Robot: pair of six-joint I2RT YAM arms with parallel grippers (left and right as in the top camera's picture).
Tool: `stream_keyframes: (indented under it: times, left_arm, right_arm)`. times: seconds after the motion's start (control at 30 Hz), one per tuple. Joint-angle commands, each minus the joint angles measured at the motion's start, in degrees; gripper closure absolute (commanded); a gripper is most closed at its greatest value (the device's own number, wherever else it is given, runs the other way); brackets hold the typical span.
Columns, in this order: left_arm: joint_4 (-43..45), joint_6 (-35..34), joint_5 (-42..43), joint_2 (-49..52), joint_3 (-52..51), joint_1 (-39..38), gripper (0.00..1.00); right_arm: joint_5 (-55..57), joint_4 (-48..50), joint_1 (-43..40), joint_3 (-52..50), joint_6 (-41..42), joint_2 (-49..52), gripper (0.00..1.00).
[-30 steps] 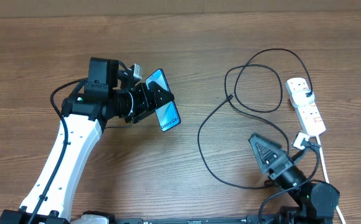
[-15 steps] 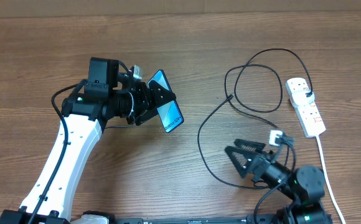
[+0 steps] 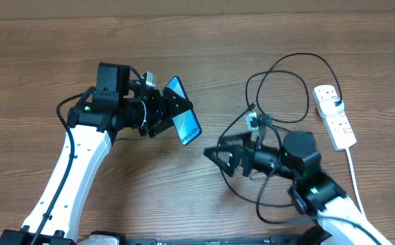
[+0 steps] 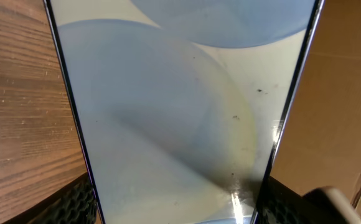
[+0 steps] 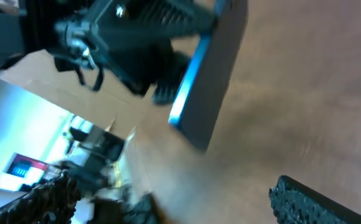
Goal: Plug charger to phone and switch on socket
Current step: 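Move the right gripper toward the phone held by the left gripper, then grasp the phone's edge with the right gripper beside the left gripper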
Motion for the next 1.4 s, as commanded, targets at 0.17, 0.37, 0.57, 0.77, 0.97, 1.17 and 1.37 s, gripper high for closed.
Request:
stream_keyframes:
  times: [0.17, 0.37, 0.57, 0.77, 0.97, 1.17, 1.37]
  left_arm:
    - [0.6, -6.1, 0.9, -1.2, 1.6, 0.0, 0.59]
    - [0.7, -7.5, 0.4, -1.2, 1.6, 0.0, 0.59]
    - [0.7, -7.9, 0.4, -1.2, 1.6, 0.0, 0.59]
    - [0.6, -7.9, 0.4, -1.2, 1.6, 0.0, 0.59]
    - [0.7, -7.9, 0.2, -1.2, 1.6, 0.0, 0.59]
    - [0.7, -7.9, 0.2, -1.2, 1.6, 0.0, 0.59]
    - [0.7, -7.9, 0.2, -1.2, 1.6, 0.0, 0.58]
  right_arm:
    - [19.6, 8.3, 4.8, 0.8, -5.1, 6.9, 0.00]
    - [37.5, 13.0, 13.4, 0.8, -5.1, 7.2, 0.00]
    - [45.4, 19.4, 17.7, 0.8, -5.1, 12.8, 0.00]
    - [45.4, 29.6, 18.0, 0.8, -4.7, 19.1, 0.04]
    - [45.4, 33.6, 18.3, 1.7, -4.7, 23.0, 0.14]
    - [45.3, 33.6, 18.9, 3.9, -4.7, 24.1, 0.21]
    - [44.8, 33.1, 18.9, 4.5, -4.7, 24.1, 0.31]
